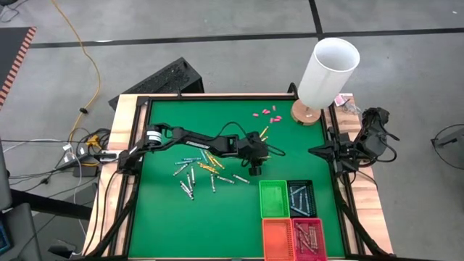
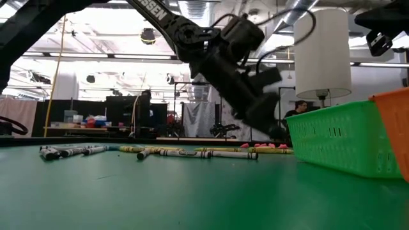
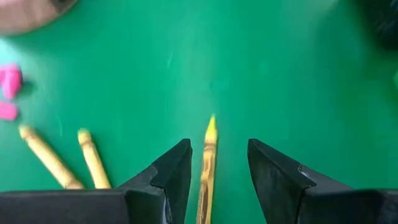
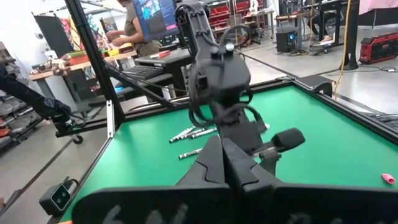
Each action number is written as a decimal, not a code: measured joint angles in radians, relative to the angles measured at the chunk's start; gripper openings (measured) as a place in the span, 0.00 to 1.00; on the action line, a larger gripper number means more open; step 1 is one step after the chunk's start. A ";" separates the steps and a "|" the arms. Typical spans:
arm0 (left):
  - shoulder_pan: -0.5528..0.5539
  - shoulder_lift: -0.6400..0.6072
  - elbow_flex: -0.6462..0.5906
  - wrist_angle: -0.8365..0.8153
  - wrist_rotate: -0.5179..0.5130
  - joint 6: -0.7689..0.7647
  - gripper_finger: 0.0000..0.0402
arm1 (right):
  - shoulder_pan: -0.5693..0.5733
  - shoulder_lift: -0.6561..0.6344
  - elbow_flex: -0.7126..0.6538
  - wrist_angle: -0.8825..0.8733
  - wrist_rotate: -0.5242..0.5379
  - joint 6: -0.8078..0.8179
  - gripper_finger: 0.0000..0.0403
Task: Sort crayons
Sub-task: Put the light green crayon into the orange bin
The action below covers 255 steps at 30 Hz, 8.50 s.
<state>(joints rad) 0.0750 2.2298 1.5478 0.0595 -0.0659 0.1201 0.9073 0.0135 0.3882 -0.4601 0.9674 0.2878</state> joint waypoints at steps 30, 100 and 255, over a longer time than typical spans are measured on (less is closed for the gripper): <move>0.009 -0.010 -0.095 -0.004 -0.047 -0.099 0.01 | 0.000 0.000 0.000 0.001 0.003 0.002 0.00; -0.408 0.086 0.242 0.347 0.134 -0.055 0.00 | -0.007 -0.001 0.000 -0.036 0.060 0.063 0.00; 0.130 0.214 0.490 -0.339 -0.134 -0.218 0.30 | -0.007 0.000 0.000 -0.116 0.055 0.167 0.00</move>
<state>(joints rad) 0.2045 2.4435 2.0379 -0.2793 -0.1994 -0.0980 0.9005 0.0135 0.3882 -0.5756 1.0225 0.4553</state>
